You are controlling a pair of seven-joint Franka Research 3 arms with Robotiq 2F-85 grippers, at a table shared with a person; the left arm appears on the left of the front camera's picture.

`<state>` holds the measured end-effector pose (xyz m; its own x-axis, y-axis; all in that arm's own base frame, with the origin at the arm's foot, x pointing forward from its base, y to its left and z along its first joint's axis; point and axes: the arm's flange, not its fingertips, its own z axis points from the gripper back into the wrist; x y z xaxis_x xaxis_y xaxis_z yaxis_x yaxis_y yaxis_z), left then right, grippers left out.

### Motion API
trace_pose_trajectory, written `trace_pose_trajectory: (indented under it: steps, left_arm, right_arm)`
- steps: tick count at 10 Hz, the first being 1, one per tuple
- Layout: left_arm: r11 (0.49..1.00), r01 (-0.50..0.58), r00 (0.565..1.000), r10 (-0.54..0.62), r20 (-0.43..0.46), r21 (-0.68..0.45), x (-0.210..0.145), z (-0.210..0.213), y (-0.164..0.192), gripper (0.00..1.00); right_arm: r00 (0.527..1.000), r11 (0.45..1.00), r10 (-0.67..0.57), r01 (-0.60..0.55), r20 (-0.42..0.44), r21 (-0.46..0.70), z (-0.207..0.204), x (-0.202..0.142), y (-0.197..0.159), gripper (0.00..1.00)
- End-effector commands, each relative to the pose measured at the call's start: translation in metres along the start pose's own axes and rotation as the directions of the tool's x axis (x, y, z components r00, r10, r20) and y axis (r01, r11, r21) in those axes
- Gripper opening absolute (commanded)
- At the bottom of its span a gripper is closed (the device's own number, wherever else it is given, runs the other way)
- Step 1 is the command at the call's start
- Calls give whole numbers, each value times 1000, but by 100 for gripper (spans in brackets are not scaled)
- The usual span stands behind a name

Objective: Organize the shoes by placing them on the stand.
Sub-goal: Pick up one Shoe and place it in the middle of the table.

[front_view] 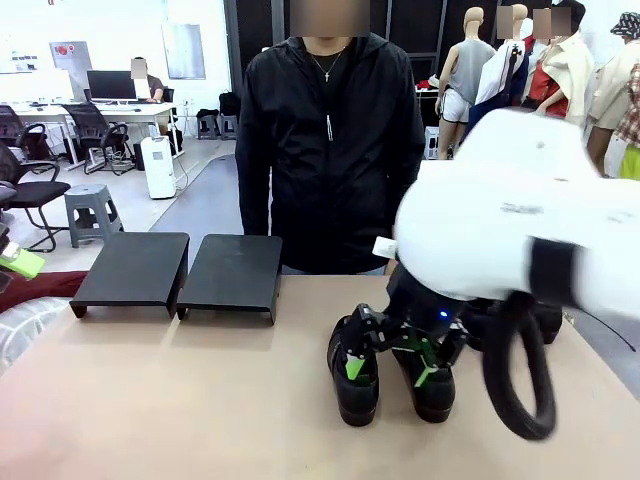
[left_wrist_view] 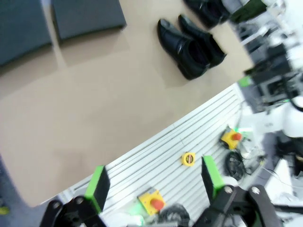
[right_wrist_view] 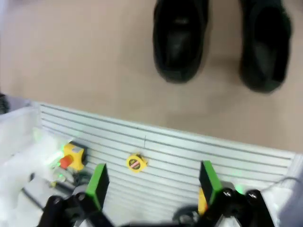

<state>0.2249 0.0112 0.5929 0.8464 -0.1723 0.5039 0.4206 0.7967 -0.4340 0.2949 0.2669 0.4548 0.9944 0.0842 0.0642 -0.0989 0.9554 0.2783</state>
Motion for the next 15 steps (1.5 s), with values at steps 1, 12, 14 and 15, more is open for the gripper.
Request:
trace_pose_trajectory:
  steps: [1,12,14,15]
  left_arm:
    - [1000,17,1000,-17,2,-22,0,1,2,100]
    - [1000,17,1000,-17,2,-22,0,1,2,100]
    - [1000,17,1000,-17,2,-22,0,1,2,100]
    - [1000,17,1000,-17,2,-22,0,1,2,100]
  right_arm:
    - [996,996,-73,70,-58,-52,-21,64,15,100]
    - [958,958,-285,285,-11,-31,-117,127,-36,54]
    - [956,956,-293,292,-17,-26,-117,127,-38,0]
    - [956,955,-294,294,-9,-33,-117,127,-39,0]
